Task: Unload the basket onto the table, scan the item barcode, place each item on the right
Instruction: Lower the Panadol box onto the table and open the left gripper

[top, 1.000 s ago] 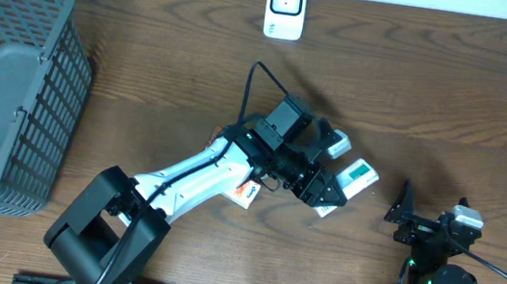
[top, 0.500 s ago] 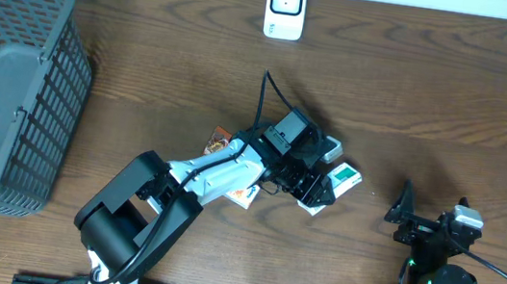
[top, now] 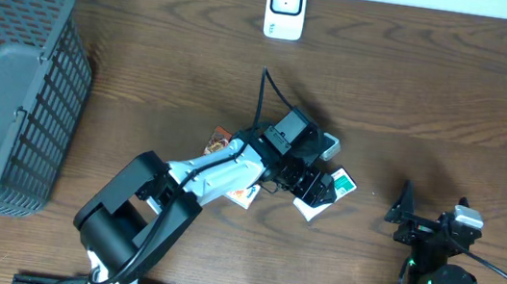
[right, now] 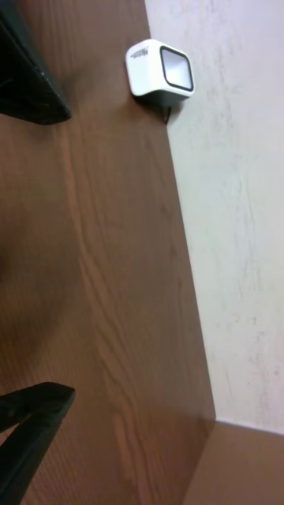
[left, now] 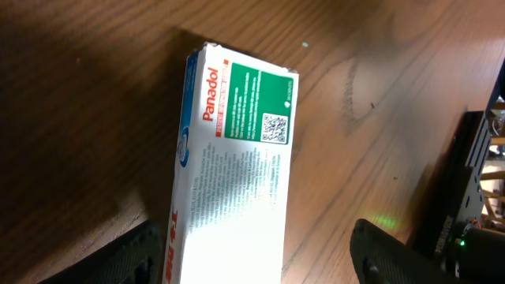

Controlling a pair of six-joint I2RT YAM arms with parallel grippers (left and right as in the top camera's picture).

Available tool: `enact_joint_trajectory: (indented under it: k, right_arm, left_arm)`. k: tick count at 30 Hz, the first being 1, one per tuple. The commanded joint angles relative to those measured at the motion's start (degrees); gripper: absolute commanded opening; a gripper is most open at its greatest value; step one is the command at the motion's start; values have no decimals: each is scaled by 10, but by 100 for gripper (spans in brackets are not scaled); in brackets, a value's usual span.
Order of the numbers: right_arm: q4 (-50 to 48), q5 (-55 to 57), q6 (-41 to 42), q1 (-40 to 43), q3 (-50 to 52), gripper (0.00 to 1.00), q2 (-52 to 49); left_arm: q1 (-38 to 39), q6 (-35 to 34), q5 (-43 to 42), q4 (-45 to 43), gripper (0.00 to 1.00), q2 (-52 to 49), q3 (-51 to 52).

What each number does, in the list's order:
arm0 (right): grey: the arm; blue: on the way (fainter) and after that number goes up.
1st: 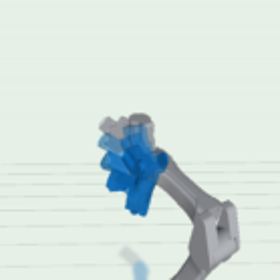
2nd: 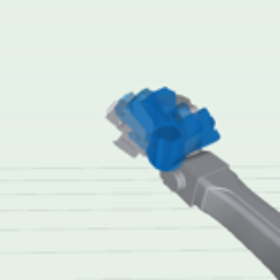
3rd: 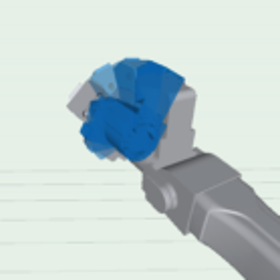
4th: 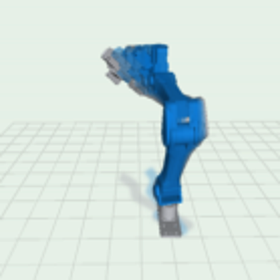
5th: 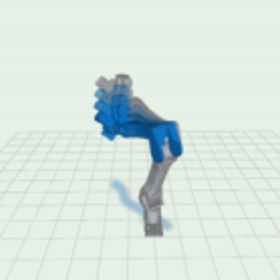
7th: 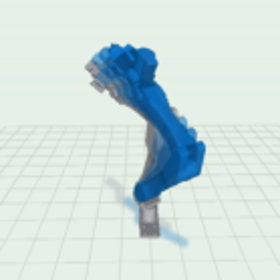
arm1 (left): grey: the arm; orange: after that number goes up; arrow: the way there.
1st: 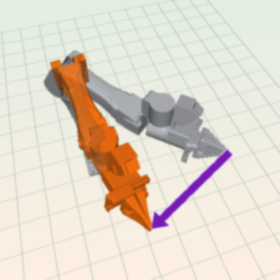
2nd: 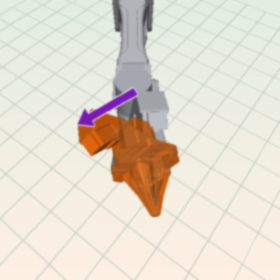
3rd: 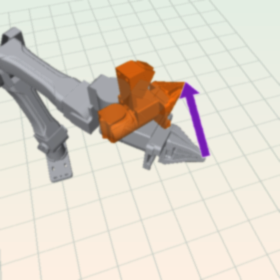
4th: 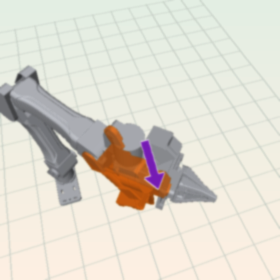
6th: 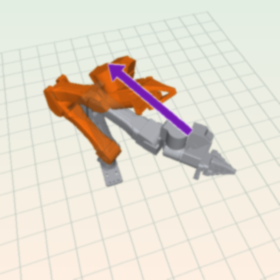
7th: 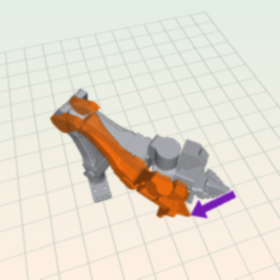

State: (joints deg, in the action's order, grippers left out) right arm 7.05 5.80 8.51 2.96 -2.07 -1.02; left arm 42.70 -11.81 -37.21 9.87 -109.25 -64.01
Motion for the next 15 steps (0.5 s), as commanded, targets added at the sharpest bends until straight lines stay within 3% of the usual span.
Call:
enact_joint_trajectory:
  k: [1,8,12,15]
  right_arm:
    - [0,-1,-5,0,2,99,2]
    - [0,-1,-5,0,2,99,2]
    - [0,-1,-5,0,2,99,2]
    - [0,-1,-5,0,2,99,2]
  left_arm:
    - [-1,3,4,-1,78,40,-26]
    - [-1,3,4,17,95,151,-26]
    - [-1,3,7,41,96,222,-26]
    - [-1,3,78,83,96,273,-26]
